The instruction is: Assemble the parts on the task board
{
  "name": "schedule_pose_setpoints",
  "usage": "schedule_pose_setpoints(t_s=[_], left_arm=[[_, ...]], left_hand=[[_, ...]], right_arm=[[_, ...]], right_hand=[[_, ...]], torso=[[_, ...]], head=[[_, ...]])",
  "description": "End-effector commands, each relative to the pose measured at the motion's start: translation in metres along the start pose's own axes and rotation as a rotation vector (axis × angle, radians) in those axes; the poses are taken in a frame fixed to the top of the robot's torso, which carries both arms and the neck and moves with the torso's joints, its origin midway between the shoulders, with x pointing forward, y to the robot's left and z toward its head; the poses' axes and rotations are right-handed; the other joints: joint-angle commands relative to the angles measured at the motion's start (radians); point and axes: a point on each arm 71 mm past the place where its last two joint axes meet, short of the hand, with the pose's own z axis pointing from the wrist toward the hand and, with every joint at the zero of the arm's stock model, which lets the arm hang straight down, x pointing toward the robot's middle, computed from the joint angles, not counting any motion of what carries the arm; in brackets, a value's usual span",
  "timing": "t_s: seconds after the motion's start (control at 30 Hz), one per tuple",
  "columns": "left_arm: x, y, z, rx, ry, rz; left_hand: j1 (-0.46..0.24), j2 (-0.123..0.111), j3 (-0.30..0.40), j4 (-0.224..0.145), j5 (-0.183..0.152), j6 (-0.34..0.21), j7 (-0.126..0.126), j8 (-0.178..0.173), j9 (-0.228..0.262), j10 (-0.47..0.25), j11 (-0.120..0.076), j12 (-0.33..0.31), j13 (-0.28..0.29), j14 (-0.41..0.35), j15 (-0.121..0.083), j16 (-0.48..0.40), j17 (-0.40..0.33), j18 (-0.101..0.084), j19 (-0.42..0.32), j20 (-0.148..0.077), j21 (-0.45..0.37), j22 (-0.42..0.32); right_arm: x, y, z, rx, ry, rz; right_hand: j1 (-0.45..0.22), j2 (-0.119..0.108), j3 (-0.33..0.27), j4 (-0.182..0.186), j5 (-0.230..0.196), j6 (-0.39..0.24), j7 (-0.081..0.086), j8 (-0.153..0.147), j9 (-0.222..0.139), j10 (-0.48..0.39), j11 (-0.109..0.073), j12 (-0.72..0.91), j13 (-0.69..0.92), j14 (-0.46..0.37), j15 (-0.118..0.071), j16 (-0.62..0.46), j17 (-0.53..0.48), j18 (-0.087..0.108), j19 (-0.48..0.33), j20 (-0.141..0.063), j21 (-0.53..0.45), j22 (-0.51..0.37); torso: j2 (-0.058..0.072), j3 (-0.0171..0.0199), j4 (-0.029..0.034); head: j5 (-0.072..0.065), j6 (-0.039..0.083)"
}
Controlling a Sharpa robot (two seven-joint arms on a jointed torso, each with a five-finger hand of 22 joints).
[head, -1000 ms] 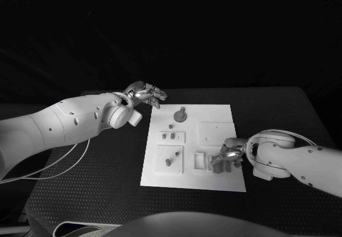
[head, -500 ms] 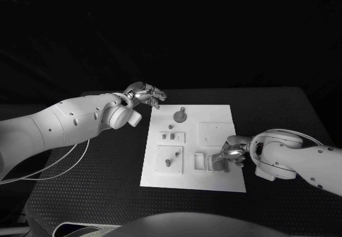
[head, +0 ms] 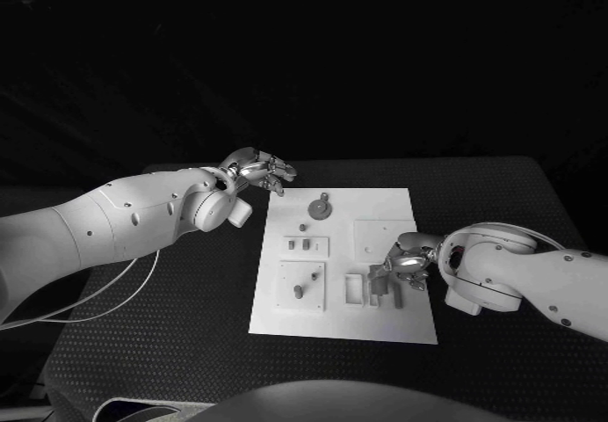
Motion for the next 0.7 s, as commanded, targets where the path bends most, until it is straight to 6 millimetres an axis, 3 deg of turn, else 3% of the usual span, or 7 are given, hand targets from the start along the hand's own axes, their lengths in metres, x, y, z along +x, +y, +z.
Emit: schedule_pose_setpoints(t_s=[0.03, 0.27, 0.53, 0.7], left_arm=[[0.002, -0.002, 0.000, 0.005, 0.014, -0.009], [0.003, -0.002, 0.000, 0.004, 0.016, -0.009], [0.004, -0.002, 0.001, 0.004, 0.019, -0.009], [0.003, -0.002, 0.000, 0.003, 0.016, -0.009]], left_hand=[[-0.010, 0.000, 0.001, 0.005, -0.001, -0.005, 0.000, 0.006, 0.001, -0.005, 0.003, 0.004, -0.001, 0.003, 0.001, -0.004, 0.002, 0.022, 0.007, -0.002, -0.005, -0.002], [-0.011, 0.000, 0.001, 0.006, -0.001, -0.005, 0.000, 0.006, 0.001, -0.005, 0.003, 0.004, -0.001, 0.003, 0.001, -0.005, 0.002, 0.022, 0.007, -0.002, -0.005, -0.002], [-0.011, 0.000, 0.001, 0.006, -0.001, -0.005, 0.000, 0.007, 0.001, -0.005, 0.003, 0.004, -0.002, 0.002, 0.001, -0.005, 0.003, 0.022, 0.007, -0.002, -0.005, -0.002], [-0.011, -0.001, 0.001, 0.007, -0.001, -0.005, 0.000, 0.007, 0.001, -0.005, 0.003, 0.004, -0.002, 0.002, 0.001, -0.006, 0.003, 0.022, 0.006, -0.002, -0.005, -0.002]], right_arm=[[0.002, 0.004, 0.006, 0.003, 0.042, 0.027], [0.009, 0.016, 0.015, -0.003, 0.070, 0.025], [0.013, 0.020, 0.023, 0.004, 0.097, 0.011], [0.016, 0.020, 0.025, 0.006, 0.099, 0.015]], right_hand=[[-0.005, 0.007, 0.007, -0.009, 0.001, 0.010, 0.001, -0.001, 0.002, 0.006, -0.004, 0.005, -0.001, 0.003, 0.000, 0.006, -0.003, 0.014, 0.002, 0.003, 0.004, 0.020], [-0.009, 0.009, 0.009, -0.008, 0.002, 0.010, 0.001, -0.002, 0.002, 0.005, -0.004, 0.004, -0.001, 0.002, 0.000, 0.006, -0.003, 0.014, 0.002, 0.003, 0.004, 0.020], [-0.013, 0.009, 0.009, -0.007, 0.001, 0.010, 0.001, -0.004, 0.001, 0.005, -0.004, 0.004, -0.001, 0.001, 0.000, 0.005, -0.004, 0.014, 0.000, 0.003, 0.003, 0.021], [-0.016, 0.009, 0.010, -0.006, 0.001, 0.010, 0.001, -0.005, 0.001, 0.004, -0.003, 0.004, -0.001, -0.001, 0.000, 0.005, -0.006, 0.014, -0.001, 0.004, 0.003, 0.021]], torso=[[0.001, -0.0009, -0.0007], [0.001, 0.0003, 0.0007], [0.000, -0.0010, 0.0033], [0.001, 0.0001, 0.0001]], head=[[-0.002, 0.000], [-0.004, -0.004], [-0.002, -0.010], [0.002, -0.012]])
